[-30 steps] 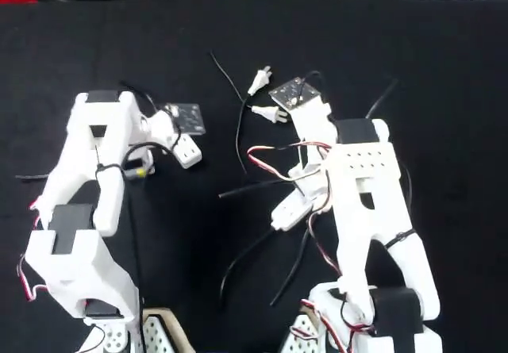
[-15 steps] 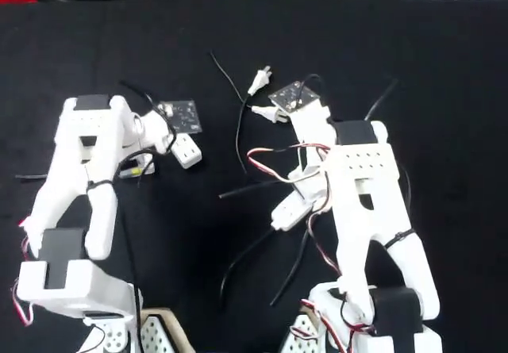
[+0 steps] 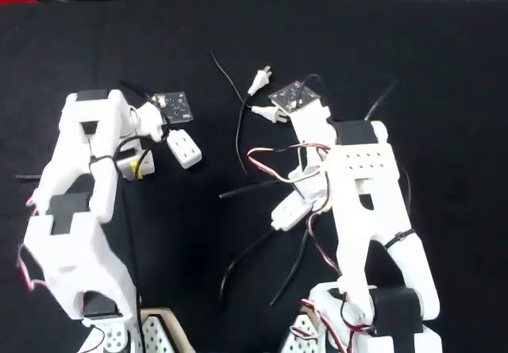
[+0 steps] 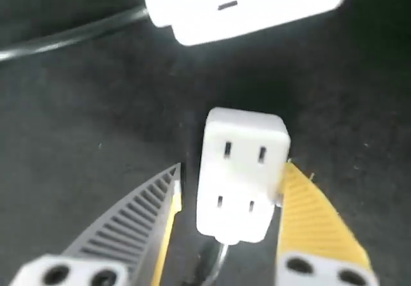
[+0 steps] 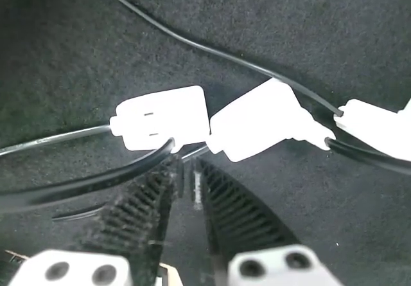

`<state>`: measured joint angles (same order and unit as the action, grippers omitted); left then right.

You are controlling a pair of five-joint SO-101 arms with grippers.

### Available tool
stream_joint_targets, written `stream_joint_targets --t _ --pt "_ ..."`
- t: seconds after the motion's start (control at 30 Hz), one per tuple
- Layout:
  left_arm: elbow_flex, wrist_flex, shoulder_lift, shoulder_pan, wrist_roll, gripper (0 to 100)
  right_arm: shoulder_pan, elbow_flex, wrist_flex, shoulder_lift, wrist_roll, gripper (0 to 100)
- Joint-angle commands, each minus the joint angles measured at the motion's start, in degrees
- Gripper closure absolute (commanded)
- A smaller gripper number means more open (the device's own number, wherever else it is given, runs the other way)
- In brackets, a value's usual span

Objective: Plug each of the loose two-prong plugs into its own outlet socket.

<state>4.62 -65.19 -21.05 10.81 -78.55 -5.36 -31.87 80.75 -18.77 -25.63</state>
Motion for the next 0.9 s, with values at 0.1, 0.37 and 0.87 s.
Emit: stream_joint_targets --t 0.1,0.37,0.87 --pt "-10.2 -8.4 -5.6 0.7 0.8 78 -0.8 0.7 -0.7 -1.9 -0.1 96.2" --pt "-10.5 -20.7 -4.2 0.0 1.0 95 -0.8 0.5 -0.6 -1.9 -0.1 96.3" --pt "17.3 -13.1 13.4 -14.2 24.0 97 -0.5 0.5 -0.3 -1.9 0.3 96.3"
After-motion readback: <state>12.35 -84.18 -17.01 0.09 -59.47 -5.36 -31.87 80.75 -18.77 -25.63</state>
